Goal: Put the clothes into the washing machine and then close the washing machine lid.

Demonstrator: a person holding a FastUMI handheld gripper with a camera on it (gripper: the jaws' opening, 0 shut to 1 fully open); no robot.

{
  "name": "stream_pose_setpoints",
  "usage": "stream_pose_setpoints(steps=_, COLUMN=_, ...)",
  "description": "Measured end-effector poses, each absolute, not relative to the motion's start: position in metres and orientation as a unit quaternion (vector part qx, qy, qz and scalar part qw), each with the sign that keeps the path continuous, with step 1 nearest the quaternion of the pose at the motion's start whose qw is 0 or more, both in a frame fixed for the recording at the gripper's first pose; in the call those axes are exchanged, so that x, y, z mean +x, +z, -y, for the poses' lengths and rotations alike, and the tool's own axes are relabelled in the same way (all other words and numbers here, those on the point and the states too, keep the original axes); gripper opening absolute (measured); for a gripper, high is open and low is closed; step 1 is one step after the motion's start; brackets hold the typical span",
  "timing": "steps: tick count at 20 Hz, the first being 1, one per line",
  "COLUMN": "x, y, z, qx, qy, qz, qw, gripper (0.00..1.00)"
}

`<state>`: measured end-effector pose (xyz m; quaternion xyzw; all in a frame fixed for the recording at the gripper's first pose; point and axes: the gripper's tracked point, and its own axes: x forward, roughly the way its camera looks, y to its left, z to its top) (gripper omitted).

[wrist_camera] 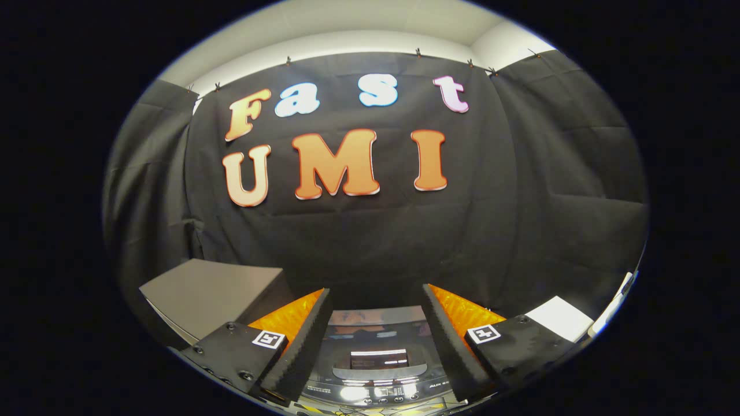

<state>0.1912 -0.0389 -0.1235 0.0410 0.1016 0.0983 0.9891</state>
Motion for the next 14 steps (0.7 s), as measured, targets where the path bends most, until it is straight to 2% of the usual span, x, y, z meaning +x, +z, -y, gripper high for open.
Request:
stream_pose_setpoints(steps=7, x=0.139, y=-0.05, z=0.067, qx=0.043, qy=0.09, qz=-0.042, qw=0.994, gripper=0.99)
stream_pose_setpoints(steps=14, x=0.109, y=-0.03, z=0.081, qx=-0.014, qy=0.063, qz=-0.008, qw=0.998, gripper=0.99)
